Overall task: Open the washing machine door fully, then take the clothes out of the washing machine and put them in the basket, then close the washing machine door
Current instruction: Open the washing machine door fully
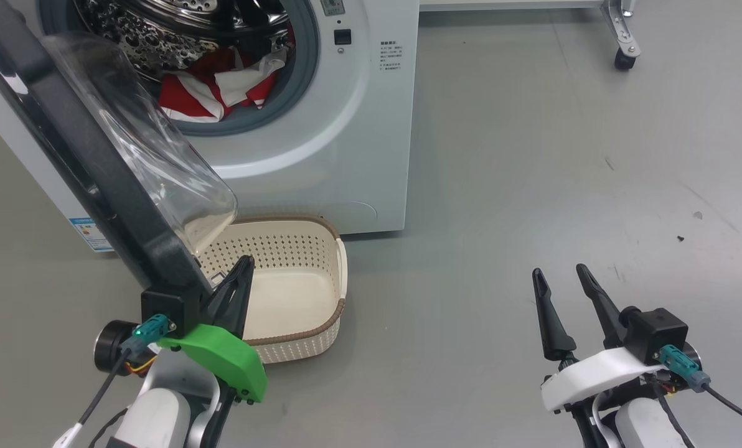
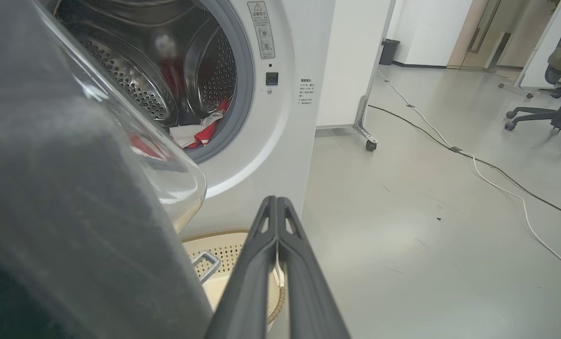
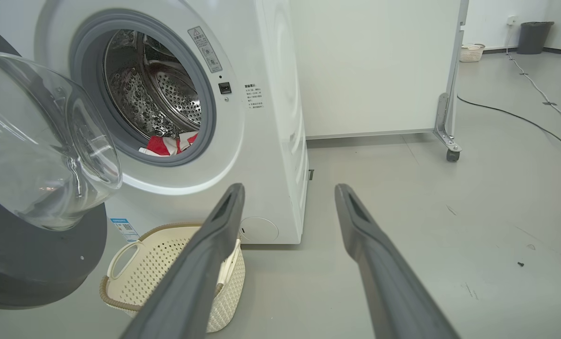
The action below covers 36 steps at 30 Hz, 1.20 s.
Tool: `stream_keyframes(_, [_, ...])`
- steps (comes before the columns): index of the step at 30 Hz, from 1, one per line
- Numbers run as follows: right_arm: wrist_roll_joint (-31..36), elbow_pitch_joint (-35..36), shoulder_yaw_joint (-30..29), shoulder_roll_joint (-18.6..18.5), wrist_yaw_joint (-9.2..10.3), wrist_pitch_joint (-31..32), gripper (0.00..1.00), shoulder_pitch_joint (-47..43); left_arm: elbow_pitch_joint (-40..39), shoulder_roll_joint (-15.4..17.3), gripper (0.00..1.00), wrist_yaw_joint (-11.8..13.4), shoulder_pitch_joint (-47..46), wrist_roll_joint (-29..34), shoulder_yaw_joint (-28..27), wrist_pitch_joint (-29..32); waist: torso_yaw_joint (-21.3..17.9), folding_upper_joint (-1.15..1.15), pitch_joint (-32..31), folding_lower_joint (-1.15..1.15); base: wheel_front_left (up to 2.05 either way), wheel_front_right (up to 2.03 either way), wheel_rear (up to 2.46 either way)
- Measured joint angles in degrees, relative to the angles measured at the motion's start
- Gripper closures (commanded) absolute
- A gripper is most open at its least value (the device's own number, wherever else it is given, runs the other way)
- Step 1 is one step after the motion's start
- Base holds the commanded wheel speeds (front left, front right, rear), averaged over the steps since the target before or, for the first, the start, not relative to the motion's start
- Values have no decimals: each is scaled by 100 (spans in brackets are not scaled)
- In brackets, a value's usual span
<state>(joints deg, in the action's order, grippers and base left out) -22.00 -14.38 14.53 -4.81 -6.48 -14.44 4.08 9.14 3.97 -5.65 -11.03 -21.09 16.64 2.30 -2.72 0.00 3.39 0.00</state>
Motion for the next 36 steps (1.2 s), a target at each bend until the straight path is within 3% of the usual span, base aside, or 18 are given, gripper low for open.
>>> stream_keyframes(36, [57, -52, -112, 91, -20, 0, 0, 3, 457, -74, 100, 116, -92, -68, -155, -193, 138, 0, 99, 0, 0, 0, 0])
